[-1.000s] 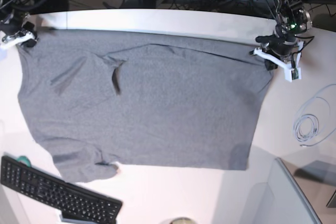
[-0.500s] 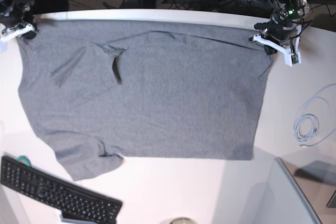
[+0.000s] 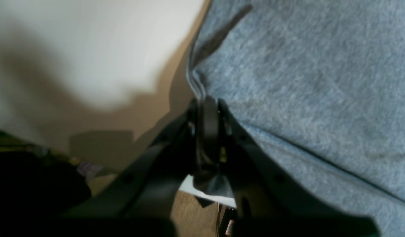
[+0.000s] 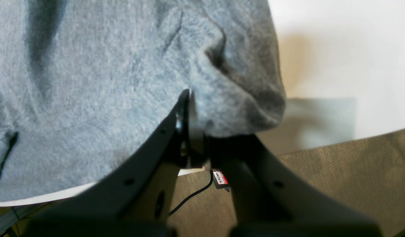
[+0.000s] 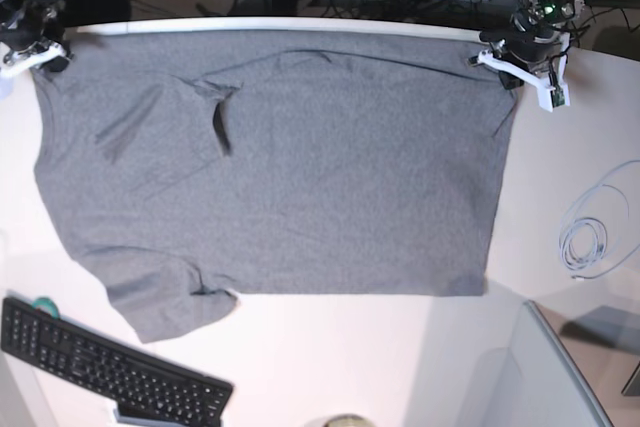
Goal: Layout the t-shirt on the table in an organized manner, then fold the t-shirt properly
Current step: 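Pull both held corners apart to stretch the shirt edge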
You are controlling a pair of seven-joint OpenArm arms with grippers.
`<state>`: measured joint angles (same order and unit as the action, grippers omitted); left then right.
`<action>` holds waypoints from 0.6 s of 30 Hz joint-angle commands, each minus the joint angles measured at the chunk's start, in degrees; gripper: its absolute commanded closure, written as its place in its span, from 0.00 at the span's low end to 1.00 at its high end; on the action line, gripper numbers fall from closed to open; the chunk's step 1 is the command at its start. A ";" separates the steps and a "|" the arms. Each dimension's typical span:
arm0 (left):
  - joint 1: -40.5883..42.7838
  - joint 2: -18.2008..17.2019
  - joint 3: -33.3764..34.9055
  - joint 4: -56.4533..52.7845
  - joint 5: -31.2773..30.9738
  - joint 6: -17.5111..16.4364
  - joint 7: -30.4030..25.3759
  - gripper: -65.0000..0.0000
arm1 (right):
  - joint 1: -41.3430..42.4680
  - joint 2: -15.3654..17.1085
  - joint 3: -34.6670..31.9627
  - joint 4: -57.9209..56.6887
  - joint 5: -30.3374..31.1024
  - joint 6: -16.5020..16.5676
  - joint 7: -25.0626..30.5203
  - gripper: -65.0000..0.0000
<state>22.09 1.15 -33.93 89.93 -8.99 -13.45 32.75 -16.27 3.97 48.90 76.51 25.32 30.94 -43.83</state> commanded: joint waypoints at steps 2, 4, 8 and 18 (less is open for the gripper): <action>0.02 -0.40 -0.22 0.75 -0.02 0.31 -1.24 1.00 | -0.30 1.18 0.28 0.98 0.39 0.31 0.98 1.00; 0.55 -0.40 -0.22 0.75 -0.02 0.40 -1.24 1.00 | -0.30 1.18 0.28 0.98 0.39 0.31 0.98 1.00; 0.55 -0.49 -0.22 0.75 -0.02 0.40 -1.24 1.00 | -0.30 1.18 0.28 0.98 0.39 0.31 0.98 1.00; 0.99 -0.49 -0.22 0.75 -0.02 0.57 -0.97 1.00 | -0.30 0.91 0.28 0.98 0.39 0.31 0.89 0.96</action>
<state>22.85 1.13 -33.93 89.82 -9.02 -13.32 32.73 -16.43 4.08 48.90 76.51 25.30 30.94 -43.70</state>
